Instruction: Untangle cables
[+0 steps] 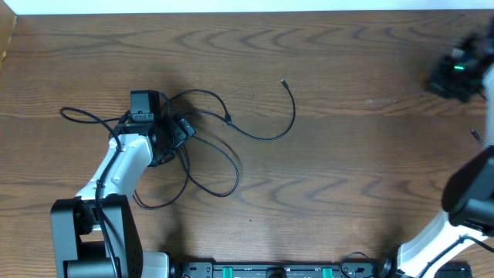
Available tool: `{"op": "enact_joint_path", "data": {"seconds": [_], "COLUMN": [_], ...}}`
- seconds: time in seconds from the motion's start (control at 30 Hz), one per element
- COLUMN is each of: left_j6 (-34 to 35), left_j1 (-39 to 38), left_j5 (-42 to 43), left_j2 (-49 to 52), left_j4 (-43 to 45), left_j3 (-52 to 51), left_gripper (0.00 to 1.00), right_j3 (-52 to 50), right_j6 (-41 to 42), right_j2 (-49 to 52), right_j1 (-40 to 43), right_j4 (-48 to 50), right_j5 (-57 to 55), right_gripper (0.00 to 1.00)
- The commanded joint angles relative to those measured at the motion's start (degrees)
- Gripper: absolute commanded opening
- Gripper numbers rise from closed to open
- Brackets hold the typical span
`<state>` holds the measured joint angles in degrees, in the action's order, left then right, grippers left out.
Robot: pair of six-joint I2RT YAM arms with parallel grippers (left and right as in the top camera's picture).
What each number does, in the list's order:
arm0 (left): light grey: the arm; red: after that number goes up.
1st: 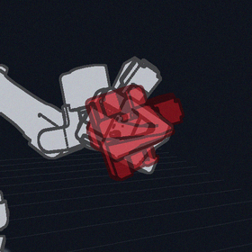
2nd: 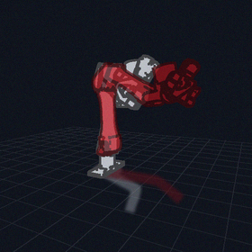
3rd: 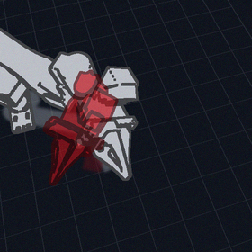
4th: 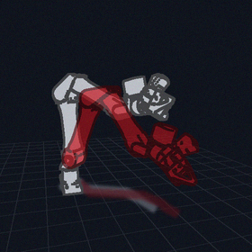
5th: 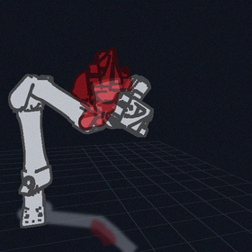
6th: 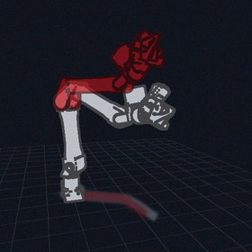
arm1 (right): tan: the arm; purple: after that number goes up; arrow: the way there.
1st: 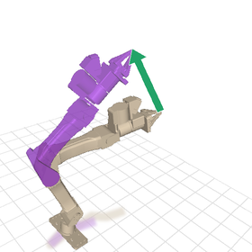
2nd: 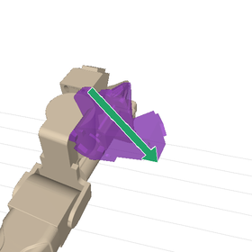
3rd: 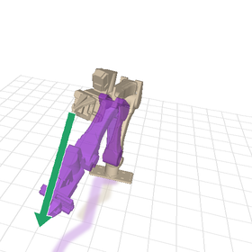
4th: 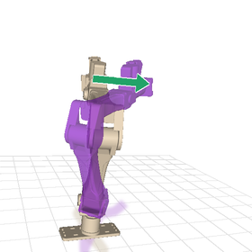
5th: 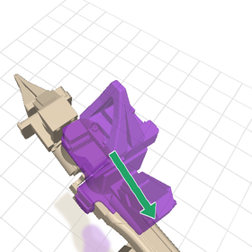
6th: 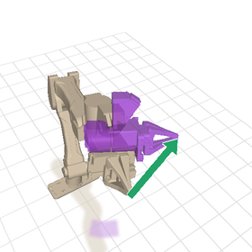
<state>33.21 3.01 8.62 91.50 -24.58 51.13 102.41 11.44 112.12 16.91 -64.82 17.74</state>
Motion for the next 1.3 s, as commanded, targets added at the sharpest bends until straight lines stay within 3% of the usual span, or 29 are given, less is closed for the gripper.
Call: {"op": "enact_joint_path", "data": {"seconds": [0.0,0.03,0.13,0.3,0.4,0.53,0.63,0.8,0.97,1.27], "left_j6": [0.1,0.1,0.0,1.2,3.1,-0.7,-0.6,-0.6,-0.6,-1.8], "left_j1": [0.2,0.2,0.2,0.2,0.3,2.3,5.1,11.8,16.8,19.2], "left_j5": [-0.7,-0.7,-0.7,-0.3,3.2,10.8,12.2,12.2,12.2,7.3], "left_j2": [0.2,0.2,0.2,0.2,0.1,-1.9,-5.9,-19.1,-32.4,-48.9], "left_j4": [0.7,0.7,0.7,1.2,2.4,0.9,-2.7,-10.0,-14.6,-17.7], "left_j3": [0.1,0.1,0.1,0.1,0.3,1.9,2.9,2.9,2.9,2.9], "left_gripper": [0.96,0.96,0.96,0.96,0.96,0.96,0.96,0.96,0.96,0.97], "right_j3": [-0.3,-0.3,-0.3,-0.3,-0.3,-0.3,-0.3,-0.7,-2.3,-14.4], "right_j6": [-12.3,-13.4,-13.9,-13.4,-11.0,-12.3,-12.3,-11.2,-10.4,-7.9], "right_j2": [-0.1,0.0,0.0,0.0,0.1,0.2,0.5,0.5,0.5,0.8], "right_j1": [-7.3,-9.6,-15.5,-23.1,-26.9,-32.2,-35.6,-41.6,-47.7,-60.6], "right_j4": [-1.9,-2.8,-4.6,-5.5,-4.7,-3.6,-1.7,3.8,12.9,41.8], "right_j5": [8.6,8.6,8.3,8.3,8.4,8.1,8.1,8.1,8.3,4.2], "right_gripper": [0.15,0.22,0.27,0.45,0.50,0.66,0.88,0.99,0.99,0.99]}}
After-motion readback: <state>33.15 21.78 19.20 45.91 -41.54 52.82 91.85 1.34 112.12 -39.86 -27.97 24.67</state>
